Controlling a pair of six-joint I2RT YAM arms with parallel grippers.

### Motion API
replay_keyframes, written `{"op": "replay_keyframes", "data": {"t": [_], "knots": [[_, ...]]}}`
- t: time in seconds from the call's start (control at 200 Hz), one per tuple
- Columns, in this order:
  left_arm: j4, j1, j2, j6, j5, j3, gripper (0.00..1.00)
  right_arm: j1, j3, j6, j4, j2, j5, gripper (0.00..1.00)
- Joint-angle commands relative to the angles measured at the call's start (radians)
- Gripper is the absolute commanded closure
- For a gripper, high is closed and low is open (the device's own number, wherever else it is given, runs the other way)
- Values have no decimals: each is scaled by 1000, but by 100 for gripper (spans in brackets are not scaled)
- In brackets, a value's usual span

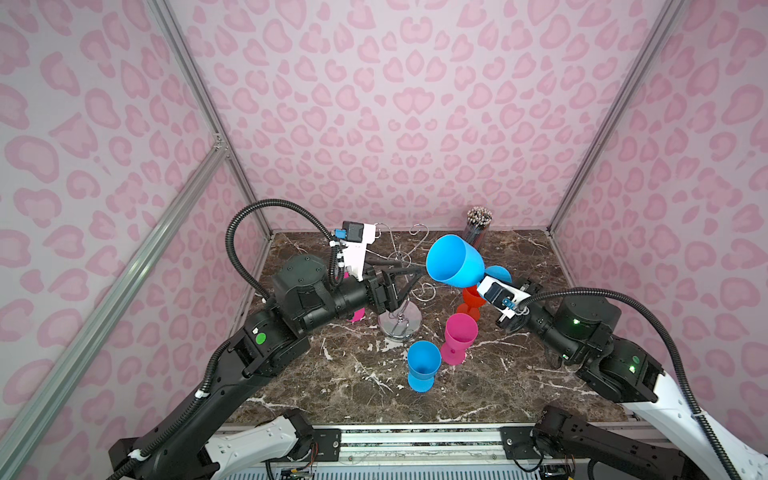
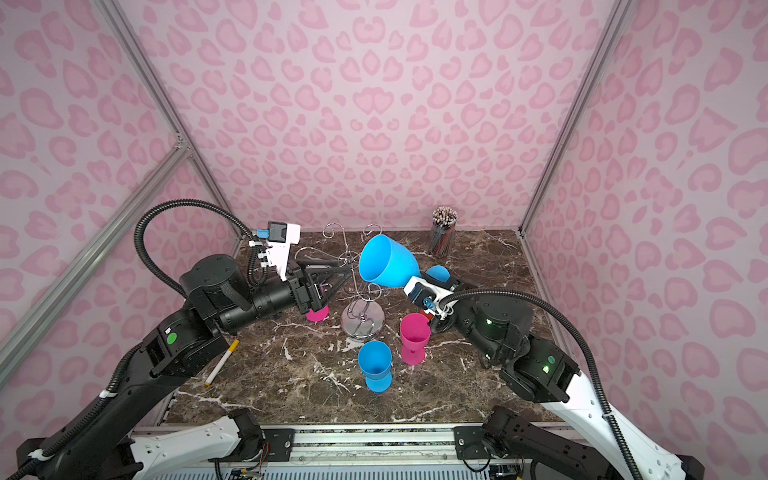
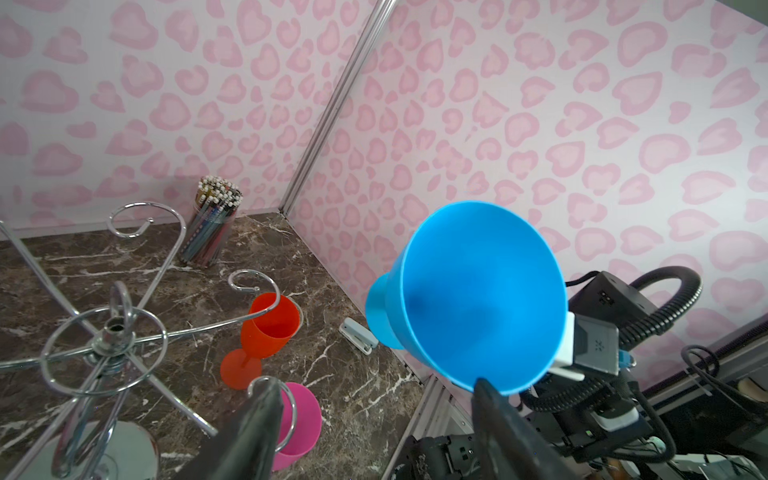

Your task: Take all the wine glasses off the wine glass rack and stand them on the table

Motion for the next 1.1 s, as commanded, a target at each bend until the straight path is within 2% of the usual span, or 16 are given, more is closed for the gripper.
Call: {"op": "replay_keyframes", "data": {"t": [0.0, 0.31, 0.55, 0.625, 0.665, 0.94, 0.995, 1.045, 1.07, 1.095], "knots": [[9, 1, 6, -52, 49, -2, 28, 44, -3, -122, 22, 10, 89, 100], [7, 2, 18, -75, 64, -20, 37, 171, 7, -219, 22, 42, 225, 100], [6, 1, 22, -80, 60, -58, 60, 211, 7, -255, 36, 48, 278, 100], [6, 1, 22, -80, 65, -59, 63, 218, 7, -259, 37, 48, 285, 100], [5, 2, 22, -79, 66, -61, 69, 220, 7, -259, 39, 48, 286, 100], [5, 2, 19, -78, 61, -67, 89, 233, 13, -267, 31, 58, 300, 100], [3, 2, 19, -73, 61, -68, 96, 234, 8, -266, 38, 57, 300, 100], [-2, 1, 19, -69, 57, -69, 96, 235, 4, -266, 39, 55, 300, 100], [-2, 2, 19, -71, 55, -72, 96, 235, 3, -266, 42, 55, 301, 94], [1, 2, 17, -72, 55, -74, 96, 236, -1, -265, 44, 54, 305, 81]]}}
